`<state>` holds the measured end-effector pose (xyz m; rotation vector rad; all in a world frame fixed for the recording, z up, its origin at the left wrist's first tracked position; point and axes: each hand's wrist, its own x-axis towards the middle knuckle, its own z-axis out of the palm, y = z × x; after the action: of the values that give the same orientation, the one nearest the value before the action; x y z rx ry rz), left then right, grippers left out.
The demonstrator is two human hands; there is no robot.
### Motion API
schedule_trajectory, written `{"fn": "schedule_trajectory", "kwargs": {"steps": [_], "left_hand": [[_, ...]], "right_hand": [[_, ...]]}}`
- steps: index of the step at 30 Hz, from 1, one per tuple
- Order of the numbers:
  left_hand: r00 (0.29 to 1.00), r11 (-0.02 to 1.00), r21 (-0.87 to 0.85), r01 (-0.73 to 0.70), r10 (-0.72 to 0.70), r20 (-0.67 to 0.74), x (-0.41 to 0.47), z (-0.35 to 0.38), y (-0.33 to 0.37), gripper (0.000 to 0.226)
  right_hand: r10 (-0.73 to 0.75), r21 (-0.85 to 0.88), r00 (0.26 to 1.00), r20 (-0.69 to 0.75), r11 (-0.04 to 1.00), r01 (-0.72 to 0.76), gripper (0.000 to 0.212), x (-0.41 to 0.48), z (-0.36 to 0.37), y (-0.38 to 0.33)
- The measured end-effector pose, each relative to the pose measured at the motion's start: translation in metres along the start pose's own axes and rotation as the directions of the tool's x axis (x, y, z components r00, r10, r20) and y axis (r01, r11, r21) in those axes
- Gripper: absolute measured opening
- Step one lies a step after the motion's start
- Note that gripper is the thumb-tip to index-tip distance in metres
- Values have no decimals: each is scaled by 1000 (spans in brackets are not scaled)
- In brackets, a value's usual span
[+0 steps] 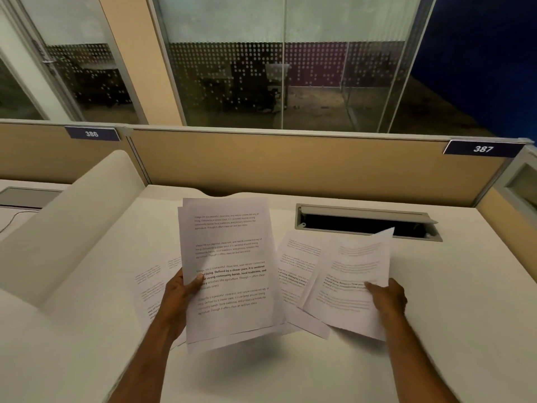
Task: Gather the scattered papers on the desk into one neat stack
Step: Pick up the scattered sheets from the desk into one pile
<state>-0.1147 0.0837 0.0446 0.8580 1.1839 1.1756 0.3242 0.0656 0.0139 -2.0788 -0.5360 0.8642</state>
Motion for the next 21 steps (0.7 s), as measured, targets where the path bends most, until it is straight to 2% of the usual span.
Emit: {"fn": "schedule_trajectory", "kwargs": {"steps": [2, 5, 9, 13, 17, 21], "left_hand": [[1000, 1000, -1, -4, 4, -5, 0, 0, 4, 36], [1000, 1000, -25, -12, 12, -16, 1, -3, 12, 35], [1000, 998, -50, -25, 24, -14, -1, -6, 19, 31], [999, 998, -55, -23, 24, 23, -5, -1, 21, 38], [997, 998, -58, -25, 29, 69, -17, 9, 21, 44], [999, 994, -113, -12, 16, 35, -26, 12, 18, 21]], "right_hand": [[-163, 36, 984, 73, 986, 161, 32, -1, -10, -21], [-328, 253, 924, 196, 928, 275, 21, -16, -33, -53], [-458, 527, 791, 406, 824, 207, 34, -42, -47, -86], [-435, 520, 690, 579, 848, 98, 43, -71, 0, -90], [-373, 483, 663, 649, 876, 20, 49, -105, 58, -84], [-365, 443, 641, 675, 895, 44, 45, -126, 91, -79]]}}
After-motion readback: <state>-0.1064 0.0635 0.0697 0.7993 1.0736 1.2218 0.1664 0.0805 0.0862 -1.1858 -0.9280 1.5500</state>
